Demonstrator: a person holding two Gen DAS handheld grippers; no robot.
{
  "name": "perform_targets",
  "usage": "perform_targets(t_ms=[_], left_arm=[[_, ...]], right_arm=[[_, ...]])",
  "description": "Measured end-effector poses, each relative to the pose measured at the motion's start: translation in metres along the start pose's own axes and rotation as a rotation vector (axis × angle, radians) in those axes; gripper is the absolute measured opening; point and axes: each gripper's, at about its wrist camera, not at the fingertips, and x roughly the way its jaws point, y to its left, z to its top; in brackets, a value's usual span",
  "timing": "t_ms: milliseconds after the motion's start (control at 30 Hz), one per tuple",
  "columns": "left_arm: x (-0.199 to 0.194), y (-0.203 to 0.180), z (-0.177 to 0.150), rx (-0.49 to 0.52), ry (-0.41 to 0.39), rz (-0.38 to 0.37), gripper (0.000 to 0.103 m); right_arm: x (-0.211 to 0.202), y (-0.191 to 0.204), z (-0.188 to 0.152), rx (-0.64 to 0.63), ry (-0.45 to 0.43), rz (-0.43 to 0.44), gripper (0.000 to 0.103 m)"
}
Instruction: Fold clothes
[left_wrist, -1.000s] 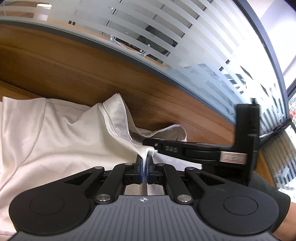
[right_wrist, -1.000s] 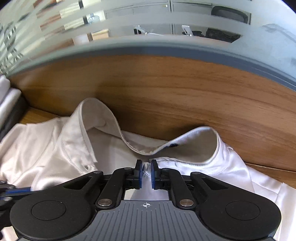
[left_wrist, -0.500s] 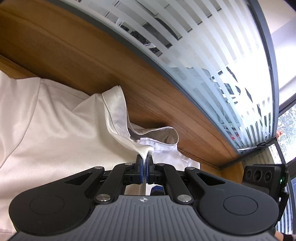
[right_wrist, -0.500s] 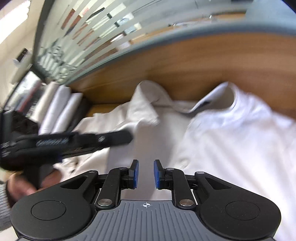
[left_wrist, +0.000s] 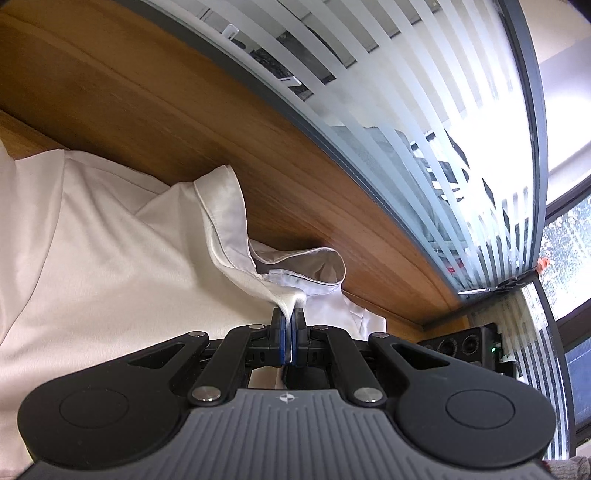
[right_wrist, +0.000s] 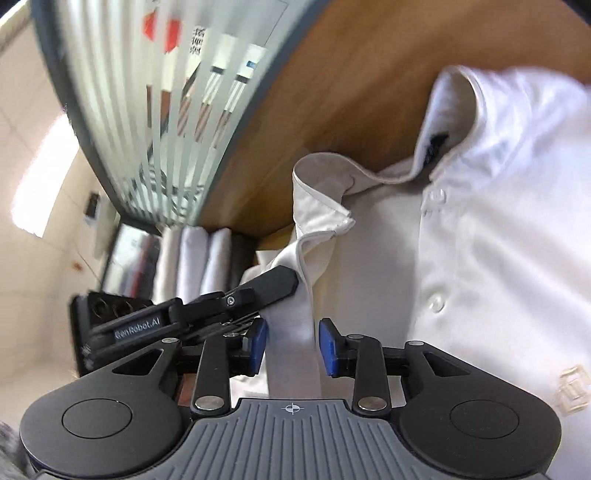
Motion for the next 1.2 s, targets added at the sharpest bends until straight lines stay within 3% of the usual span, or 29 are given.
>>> perform_targets(t_ms=[100,200,433,500,567,667,833,1067,1200], left_arm=[[0.002,0.000,0.000,0.003,0.001,0.004,0.003],[0.003,-0.001,-0.001,0.006,0.001,0.007,0.003],[0.010,-0.006,0.001,0.033,-0.002,0.073,0.010],[0.009,-0.006,0.003,0.038,-0.012,0.103,0.025],[0.002,-0.007,0.005,0.052,-0.036,0.116,0.055],[-0.012,-0.008,0.007,0.086,-0.062,0.133,0.067],[-0.026,0.002,-0.002,0.167,-0.030,0.281,0.067],[-0.040,0.017,-0.024,0.231,-0.015,0.452,0.066],[-0.044,0.021,-0.030,0.235,-0.020,0.496,0.063]], right_arm=[[0.000,-0.002,-0.001,0.031,-0.005,0.025,0.018],[-0.005,0.006,-0.001,0.020,-0.016,-0.013,0.010],[-0.006,0.043,0.001,-0.140,-0.004,-0.259,0.005],[0.000,0.046,0.001,-0.173,0.011,-0.356,0.005],[0.007,0.045,0.002,-0.194,0.027,-0.451,0.005],[0.016,0.044,-0.001,-0.226,0.047,-0.540,0.005],[0.019,0.054,0.000,-0.351,0.053,-0.643,0.012],[0.015,0.057,0.029,-0.430,0.011,-0.671,0.012],[0.030,0.061,0.043,-0.525,0.045,-0.670,0.012]])
